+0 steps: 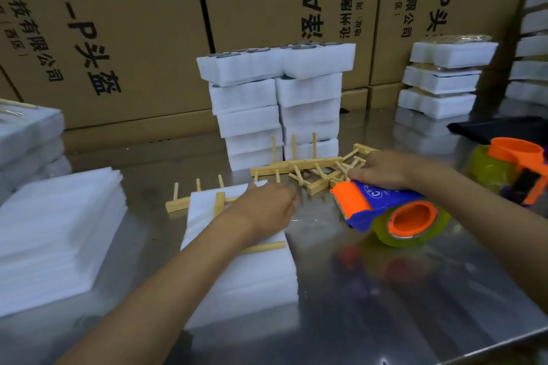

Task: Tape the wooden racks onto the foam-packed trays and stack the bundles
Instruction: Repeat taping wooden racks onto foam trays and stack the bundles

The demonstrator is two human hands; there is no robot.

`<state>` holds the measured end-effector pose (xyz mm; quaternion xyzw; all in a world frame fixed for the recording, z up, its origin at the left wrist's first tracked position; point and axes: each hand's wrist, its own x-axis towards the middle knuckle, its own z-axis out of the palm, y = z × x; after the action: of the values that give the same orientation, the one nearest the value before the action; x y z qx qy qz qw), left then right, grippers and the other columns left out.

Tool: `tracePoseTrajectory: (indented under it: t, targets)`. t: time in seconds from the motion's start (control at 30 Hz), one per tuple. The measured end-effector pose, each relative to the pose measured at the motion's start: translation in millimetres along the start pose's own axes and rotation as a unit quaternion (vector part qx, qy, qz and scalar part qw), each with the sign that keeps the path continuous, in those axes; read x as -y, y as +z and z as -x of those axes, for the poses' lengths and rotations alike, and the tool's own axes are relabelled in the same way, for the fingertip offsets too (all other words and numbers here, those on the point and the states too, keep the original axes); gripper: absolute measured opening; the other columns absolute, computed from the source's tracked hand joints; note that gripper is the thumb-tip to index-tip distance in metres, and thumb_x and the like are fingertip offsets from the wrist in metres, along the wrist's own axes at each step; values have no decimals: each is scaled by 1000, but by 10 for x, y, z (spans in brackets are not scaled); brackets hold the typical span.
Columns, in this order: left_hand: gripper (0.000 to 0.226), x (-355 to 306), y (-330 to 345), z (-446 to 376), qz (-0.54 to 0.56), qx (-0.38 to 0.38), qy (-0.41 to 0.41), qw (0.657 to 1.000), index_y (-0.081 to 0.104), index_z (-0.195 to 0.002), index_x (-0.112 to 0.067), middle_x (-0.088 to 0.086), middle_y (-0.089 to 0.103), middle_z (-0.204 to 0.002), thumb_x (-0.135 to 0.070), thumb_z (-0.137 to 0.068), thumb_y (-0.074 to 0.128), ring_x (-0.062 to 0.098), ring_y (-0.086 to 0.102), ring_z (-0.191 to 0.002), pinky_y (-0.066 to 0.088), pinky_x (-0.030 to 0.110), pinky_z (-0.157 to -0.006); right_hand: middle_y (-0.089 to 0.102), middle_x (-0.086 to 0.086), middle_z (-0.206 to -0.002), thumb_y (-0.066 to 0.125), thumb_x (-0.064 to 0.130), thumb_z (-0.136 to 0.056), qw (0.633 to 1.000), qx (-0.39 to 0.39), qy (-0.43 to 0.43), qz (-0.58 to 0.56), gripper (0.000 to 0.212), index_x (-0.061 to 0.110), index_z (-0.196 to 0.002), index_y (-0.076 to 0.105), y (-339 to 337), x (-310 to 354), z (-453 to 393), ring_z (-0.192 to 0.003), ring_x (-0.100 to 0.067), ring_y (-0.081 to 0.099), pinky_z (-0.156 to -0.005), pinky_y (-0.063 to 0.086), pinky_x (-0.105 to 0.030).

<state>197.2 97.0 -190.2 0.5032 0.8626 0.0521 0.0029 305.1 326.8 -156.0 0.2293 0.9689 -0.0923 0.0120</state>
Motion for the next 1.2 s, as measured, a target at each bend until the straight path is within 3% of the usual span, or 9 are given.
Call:
tracePoseTrajectory:
  t: [0.1,0.27,0.43,0.57,0.73,0.8,0.97,1.13,1.2]
  targets:
    - [23,-58,-43,-149,43,19,2,999,65,-93,-16,0,69,-98,-16,-94,42,21,59,-99,36,38,-90,60,3,-80,38,70,-88,999,-15,3,30,52,24,-79,60,45,28,-31,-74,-14,57,-58,34,-30]
    - [33,-52,80,-263,114,-14,-21,993,66,-75,-19,-12,65,-70,-46,-92,57,2,56,-81,17,34,-90,60,3,-78,37,70,-88,998,-29,4,47,51,24,-79,59,63,69,-35,-72,-14,57,-56,32,-29]
    - [19,12,51,-259,290,4,-17,957,68,-71,-22,-17,58,-60,-34,-84,76,1,52,-60,42,22,-69,55,4,-78,37,67,-87,987,-41,-15,153,44,27,-70,46,172,335,-55,-76,-17,56,-55,31,-29]
    - [14,-11,45,-219,249,13,-6,968,75,-82,-16,-16,61,-62,-30,-82,77,-1,54,-62,39,24,-79,52,3,-71,40,61,-88,977,-46,-12,210,40,25,-72,44,267,545,-61,-64,-14,50,-61,36,-32]
    - [8,-45,57,-182,226,-7,20,974,73,-79,-18,-15,57,-61,-25,-83,75,-1,52,-62,35,29,-84,54,1,-79,45,54,-91,980,-56,33,188,31,23,-87,45,264,583,-6,-78,-19,55,-70,41,-33]
    - [8,-60,30,-162,245,-15,32,969,73,-81,-16,-12,56,-63,-23,-85,73,3,50,-63,35,29,-80,54,1,-77,44,51,-92,978,-77,63,186,32,20,-87,52,255,585,31,-77,-19,55,-66,38,-31]
    - [17,-56,-62,-82,425,-47,49,903,72,-89,-4,21,60,-78,-21,-91,70,13,52,-72,41,29,-72,58,-1,-84,44,48,-94,969,-94,102,204,32,18,-92,56,262,682,105,-80,-21,54,-67,37,-32]
    - [11,-62,-73,-117,437,5,7,900,68,-89,-7,9,66,-85,-13,-94,60,15,55,-74,48,38,-80,65,-5,-85,44,42,-95,951,-214,154,163,33,15,-92,62,328,647,381,-79,-24,61,-65,41,-30]
    - [19,-69,-53,-119,413,25,-15,910,69,-91,-7,-1,67,-84,-21,-86,58,13,57,-77,48,43,-94,59,-4,-64,45,41,-94,922,-317,174,139,41,12,-70,61,454,569,612,-56,-23,51,-53,32,-26]
